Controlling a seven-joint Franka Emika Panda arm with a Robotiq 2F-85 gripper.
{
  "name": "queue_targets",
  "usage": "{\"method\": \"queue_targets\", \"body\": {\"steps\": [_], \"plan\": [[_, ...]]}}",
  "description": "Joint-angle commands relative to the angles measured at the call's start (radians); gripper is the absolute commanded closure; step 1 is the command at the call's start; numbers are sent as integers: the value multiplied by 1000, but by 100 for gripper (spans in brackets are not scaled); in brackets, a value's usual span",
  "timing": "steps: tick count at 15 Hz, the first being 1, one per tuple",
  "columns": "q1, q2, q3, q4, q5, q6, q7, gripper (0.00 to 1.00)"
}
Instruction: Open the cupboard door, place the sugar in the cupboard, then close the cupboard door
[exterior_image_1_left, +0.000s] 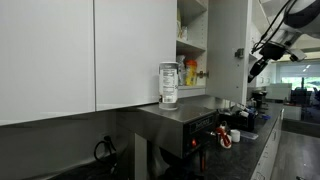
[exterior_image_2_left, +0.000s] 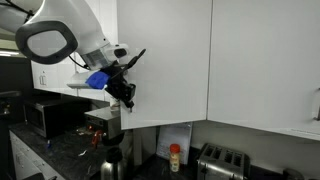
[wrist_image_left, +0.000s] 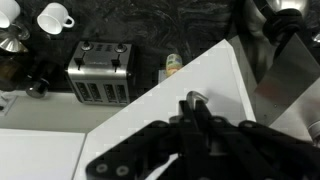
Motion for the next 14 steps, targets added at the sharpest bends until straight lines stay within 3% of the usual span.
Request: {"method": "queue_targets", "body": {"steps": [1,6,7,9,14], "plan": [[-44,-4,-12,7,-35,27,-19,98],[-75,-14,-18,3,-51,19,-14,98],[-83,-14,-16,4,-51,12,-6,66],[-97,-18,-13,7,-63,9,-6,58],[-114,-14,-11,21,-84,5,-1,24]]}}
